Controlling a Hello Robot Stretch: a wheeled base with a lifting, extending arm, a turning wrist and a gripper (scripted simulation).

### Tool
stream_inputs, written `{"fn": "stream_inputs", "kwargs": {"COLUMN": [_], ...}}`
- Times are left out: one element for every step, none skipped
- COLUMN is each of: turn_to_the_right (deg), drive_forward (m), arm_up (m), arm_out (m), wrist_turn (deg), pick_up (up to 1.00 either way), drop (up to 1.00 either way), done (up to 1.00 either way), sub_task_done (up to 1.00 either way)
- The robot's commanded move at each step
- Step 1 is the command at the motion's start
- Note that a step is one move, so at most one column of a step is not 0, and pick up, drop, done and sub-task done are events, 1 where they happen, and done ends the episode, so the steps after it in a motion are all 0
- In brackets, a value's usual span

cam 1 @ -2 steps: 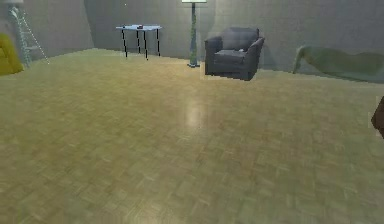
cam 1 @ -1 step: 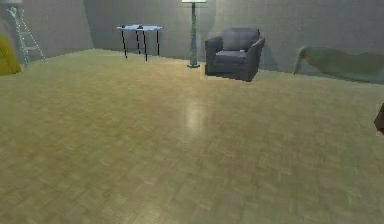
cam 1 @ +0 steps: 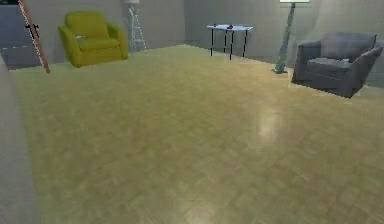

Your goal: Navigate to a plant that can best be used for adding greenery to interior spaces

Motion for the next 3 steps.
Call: {"fn": "stream_inputs", "kwargs": {"turn_to_the_right": [0.0, -21.0, 0.0], "drive_forward": [0.35, 0.00, 0.05], "arm_up": [0.00, 0.00, 0.00], "arm_out": [0.00, 0.00, 0.00], "wrist_turn": [0.0, 0.0, 0.0], "pick_up": [0.00, 0.00, 0.00], "drop": [0.00, 0.00, 0.00], "done": [0.00, 0.00, 0.00], "sub_task_done": [0.00, 0.00, 0.00]}}
